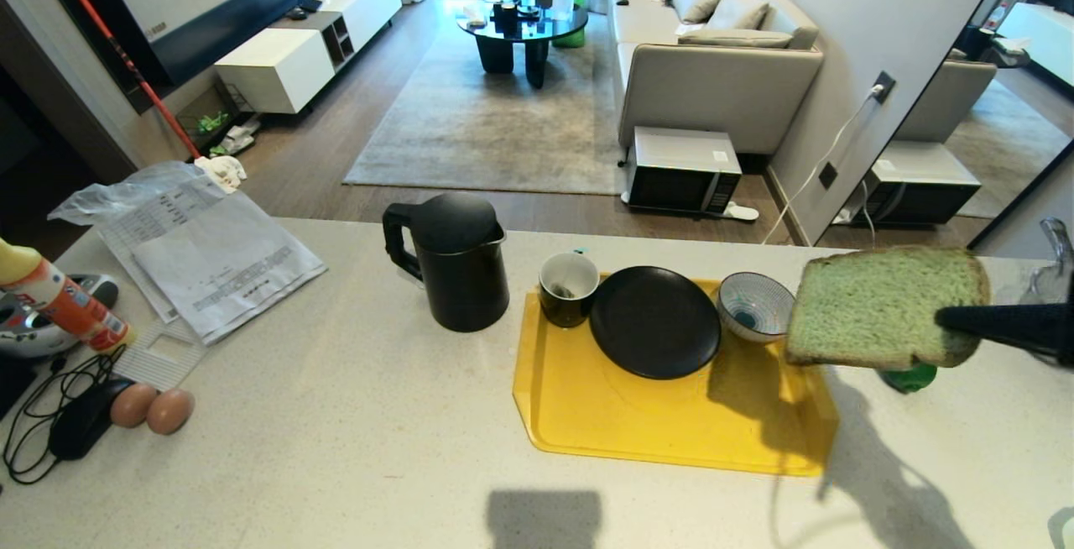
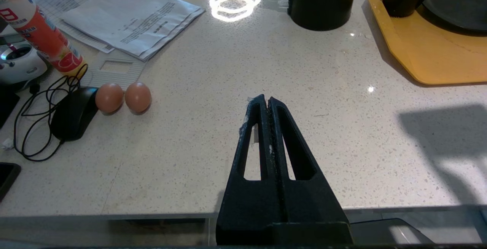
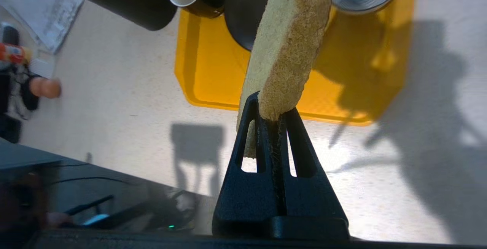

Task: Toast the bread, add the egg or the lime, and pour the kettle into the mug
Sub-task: Put the bread slices in the toaster

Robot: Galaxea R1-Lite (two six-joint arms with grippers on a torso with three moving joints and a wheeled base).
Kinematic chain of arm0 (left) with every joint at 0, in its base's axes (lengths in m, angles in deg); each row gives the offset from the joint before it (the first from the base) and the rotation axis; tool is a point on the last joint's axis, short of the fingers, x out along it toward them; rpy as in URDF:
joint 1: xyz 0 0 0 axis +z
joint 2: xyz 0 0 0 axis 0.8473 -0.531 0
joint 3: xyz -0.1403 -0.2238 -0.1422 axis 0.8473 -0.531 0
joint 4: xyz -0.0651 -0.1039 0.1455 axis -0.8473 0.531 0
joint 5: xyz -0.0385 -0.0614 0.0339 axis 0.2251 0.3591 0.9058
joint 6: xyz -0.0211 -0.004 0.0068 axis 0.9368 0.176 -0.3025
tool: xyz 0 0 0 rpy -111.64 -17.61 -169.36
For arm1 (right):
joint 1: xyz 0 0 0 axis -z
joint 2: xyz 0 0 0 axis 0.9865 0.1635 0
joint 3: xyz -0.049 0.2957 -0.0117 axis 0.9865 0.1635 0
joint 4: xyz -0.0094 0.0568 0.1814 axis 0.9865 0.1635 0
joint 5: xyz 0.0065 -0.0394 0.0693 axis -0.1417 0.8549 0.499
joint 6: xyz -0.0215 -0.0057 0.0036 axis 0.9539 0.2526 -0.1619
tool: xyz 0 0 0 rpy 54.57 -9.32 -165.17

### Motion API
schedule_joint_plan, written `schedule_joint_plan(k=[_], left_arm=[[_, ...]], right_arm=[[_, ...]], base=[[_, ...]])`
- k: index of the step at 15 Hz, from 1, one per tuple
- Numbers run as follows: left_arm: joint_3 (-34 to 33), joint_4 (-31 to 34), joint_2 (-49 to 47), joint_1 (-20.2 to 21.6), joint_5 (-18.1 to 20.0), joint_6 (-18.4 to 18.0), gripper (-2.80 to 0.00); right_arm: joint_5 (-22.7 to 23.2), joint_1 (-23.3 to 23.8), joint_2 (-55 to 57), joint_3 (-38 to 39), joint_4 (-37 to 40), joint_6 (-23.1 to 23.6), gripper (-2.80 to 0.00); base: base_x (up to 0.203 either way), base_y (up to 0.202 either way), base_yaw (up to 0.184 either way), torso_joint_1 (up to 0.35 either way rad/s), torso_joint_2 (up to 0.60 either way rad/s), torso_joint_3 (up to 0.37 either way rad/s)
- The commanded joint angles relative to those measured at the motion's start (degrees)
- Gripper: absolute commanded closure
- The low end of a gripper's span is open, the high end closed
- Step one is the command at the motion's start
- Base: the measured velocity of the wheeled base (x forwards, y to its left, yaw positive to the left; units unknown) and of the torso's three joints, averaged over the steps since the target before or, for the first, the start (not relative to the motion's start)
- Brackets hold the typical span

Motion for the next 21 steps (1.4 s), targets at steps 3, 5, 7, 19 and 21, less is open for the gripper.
schedule_joint_plan(k=[3, 5, 7, 19, 21], left_arm=[[-0.97, -0.05, 0.13, 0.01, 0.00, -0.03, 0.00], [-0.97, -0.05, 0.13, 0.01, 0.00, -0.03, 0.00], [-0.97, -0.05, 0.13, 0.01, 0.00, -0.03, 0.00], [-0.97, -0.05, 0.13, 0.01, 0.09, -0.12, 0.00], [-0.97, -0.14, 0.13, 0.01, 0.09, -0.21, 0.00]], right_arm=[[-2.28, 0.10, -7.40, -6.31, 6.62, 5.92, 0.00], [-2.56, 0.13, -7.86, -10.96, 10.19, 6.45, 0.00], [-2.53, 0.14, -8.44, -12.54, 10.93, 7.65, 0.00], [-3.23, 0.14, -7.85, -14.68, 11.28, 7.86, 0.00], [-3.23, 0.14, -7.67, -14.77, 11.28, 7.86, 0.00]], base=[[0.000, 0.000, 0.000, 0.000, 0.00, 0.000], [0.000, 0.000, 0.000, 0.000, 0.00, 0.000], [0.000, 0.000, 0.000, 0.000, 0.00, 0.000], [0.000, 0.000, 0.000, 0.000, 0.00, 0.000], [0.000, 0.000, 0.000, 0.000, 0.00, 0.000]])
